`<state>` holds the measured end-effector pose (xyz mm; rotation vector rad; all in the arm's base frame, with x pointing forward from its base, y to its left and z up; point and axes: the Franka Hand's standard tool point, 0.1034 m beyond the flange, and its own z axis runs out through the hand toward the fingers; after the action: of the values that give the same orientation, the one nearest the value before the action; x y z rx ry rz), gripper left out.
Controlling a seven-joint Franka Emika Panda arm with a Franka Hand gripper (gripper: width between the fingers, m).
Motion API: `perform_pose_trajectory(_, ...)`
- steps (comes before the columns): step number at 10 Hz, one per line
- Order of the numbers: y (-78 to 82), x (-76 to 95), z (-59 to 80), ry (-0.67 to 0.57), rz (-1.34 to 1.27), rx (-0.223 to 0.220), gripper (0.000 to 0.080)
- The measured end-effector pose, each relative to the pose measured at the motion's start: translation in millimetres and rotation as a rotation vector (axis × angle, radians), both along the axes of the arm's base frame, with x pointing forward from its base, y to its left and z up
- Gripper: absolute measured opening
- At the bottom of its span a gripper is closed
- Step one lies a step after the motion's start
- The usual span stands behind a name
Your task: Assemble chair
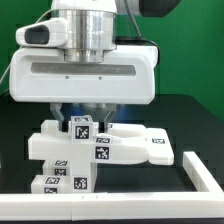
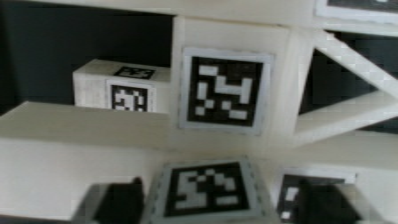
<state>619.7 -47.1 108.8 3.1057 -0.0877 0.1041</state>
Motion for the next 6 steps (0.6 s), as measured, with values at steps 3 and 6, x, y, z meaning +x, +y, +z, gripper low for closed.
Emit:
perform_pose_trajectory(3, 0.1, -0.1, -0.2, -0.007, -0.22, 0.015, 0.0279)
perform_pose_trajectory(6, -3.9, 4.0, -1.1, -0.042, -0.513, 0.032, 0.0279)
